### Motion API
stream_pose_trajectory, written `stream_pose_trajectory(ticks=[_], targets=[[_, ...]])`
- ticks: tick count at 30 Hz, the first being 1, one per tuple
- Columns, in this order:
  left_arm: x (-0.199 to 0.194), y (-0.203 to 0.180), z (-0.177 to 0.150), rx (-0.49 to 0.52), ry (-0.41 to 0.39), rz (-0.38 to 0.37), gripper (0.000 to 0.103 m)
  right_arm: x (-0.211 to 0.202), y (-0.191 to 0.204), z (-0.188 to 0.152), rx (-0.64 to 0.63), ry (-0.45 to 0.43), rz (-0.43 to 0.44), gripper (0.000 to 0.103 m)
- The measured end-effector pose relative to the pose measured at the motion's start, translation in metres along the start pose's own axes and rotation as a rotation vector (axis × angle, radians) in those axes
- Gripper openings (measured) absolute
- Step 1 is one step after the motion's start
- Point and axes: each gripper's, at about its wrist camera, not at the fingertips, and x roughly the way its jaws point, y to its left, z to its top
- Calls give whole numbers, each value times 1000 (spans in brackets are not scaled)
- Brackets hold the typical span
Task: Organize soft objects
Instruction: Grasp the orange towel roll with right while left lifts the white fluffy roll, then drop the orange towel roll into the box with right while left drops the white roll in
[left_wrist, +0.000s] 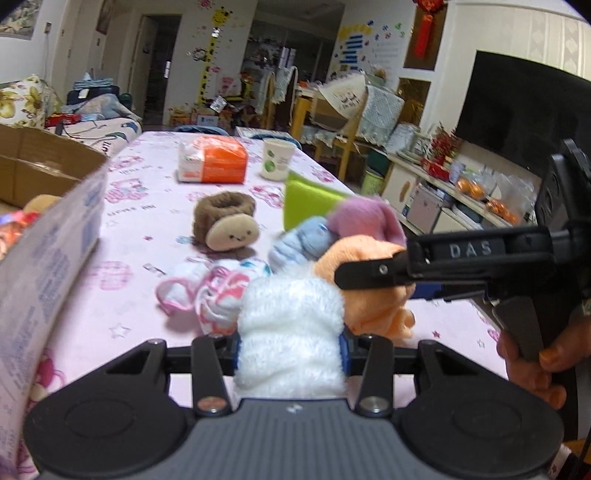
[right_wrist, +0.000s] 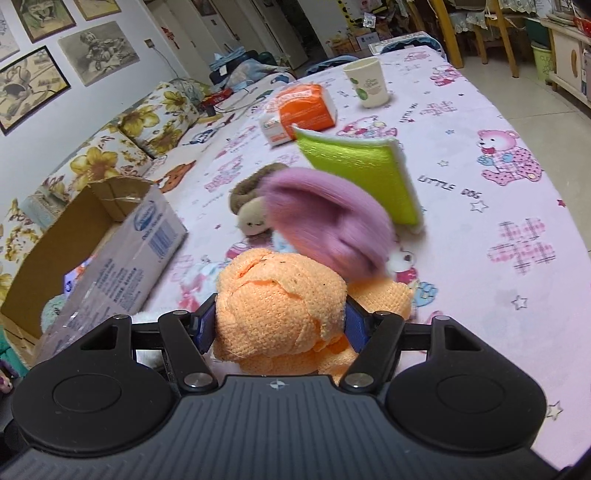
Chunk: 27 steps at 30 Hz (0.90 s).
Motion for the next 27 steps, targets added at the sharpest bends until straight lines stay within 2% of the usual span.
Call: stream_pose_trajectory(ticks=[16, 27], targets=[[-40, 29, 18, -106, -156, 64, 43, 5, 25, 12, 74, -64, 109, 83], [-66, 48, 28, -182, -283, 121, 43, 5, 36, 11, 151, -111, 235, 83]])
